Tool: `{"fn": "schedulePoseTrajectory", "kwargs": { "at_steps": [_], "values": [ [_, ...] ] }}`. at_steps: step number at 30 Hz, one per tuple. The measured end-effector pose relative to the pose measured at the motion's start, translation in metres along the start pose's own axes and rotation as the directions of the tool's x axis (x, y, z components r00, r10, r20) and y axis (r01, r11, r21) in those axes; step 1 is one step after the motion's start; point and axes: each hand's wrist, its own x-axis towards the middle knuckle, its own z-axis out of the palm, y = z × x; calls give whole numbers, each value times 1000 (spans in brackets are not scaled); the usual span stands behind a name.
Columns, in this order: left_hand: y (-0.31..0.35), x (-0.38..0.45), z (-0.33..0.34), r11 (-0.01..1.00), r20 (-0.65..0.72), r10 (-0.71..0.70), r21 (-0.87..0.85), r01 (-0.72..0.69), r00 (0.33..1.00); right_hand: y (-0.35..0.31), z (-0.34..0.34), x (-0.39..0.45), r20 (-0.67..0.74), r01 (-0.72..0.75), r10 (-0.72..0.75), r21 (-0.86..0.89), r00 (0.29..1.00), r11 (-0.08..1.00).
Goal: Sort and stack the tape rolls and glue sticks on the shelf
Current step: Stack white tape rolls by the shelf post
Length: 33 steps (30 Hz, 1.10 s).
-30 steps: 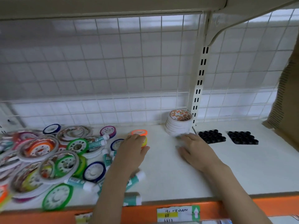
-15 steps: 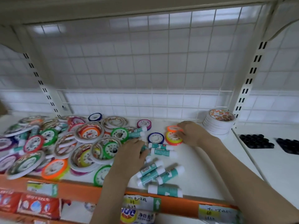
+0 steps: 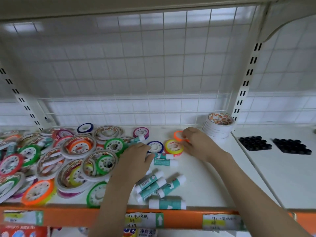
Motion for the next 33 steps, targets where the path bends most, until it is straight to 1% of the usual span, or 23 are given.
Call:
{"fn": "schedulePoseTrajectory", "kwargs": {
  "at_steps": [4,7,13,16,19,23,28,33],
  "values": [
    [21,20,2,998,45,60,4,-60,997,10,-1,-31,-98,-48,51,33,994,998],
    [37,38,8,995,88,98,17,-99,991,19,0,-56,-120,-97,105,67,987,993],
    [62,59,20,968,188,127,192,-163,974,32,2,-97,-153,-203,212,73,965,977],
    [68,62,23,956,216,105,246,-158,971,36,-1,-110,-161,-244,254,75,954,967],
    [68,64,28,954,215,75,270,-133,974,36,-4,-117,-181,-260,267,62,946,963],
    [67,63,32,963,231,43,248,-101,972,35,-3,-122,-188,-270,281,82,941,959],
    [67,59,28,955,249,52,272,-121,967,32,1,-121,-180,-271,286,103,941,957],
    [61,54,25,950,239,60,284,-129,969,27,2,-115,-170,-267,282,104,944,958]
  ]
}}
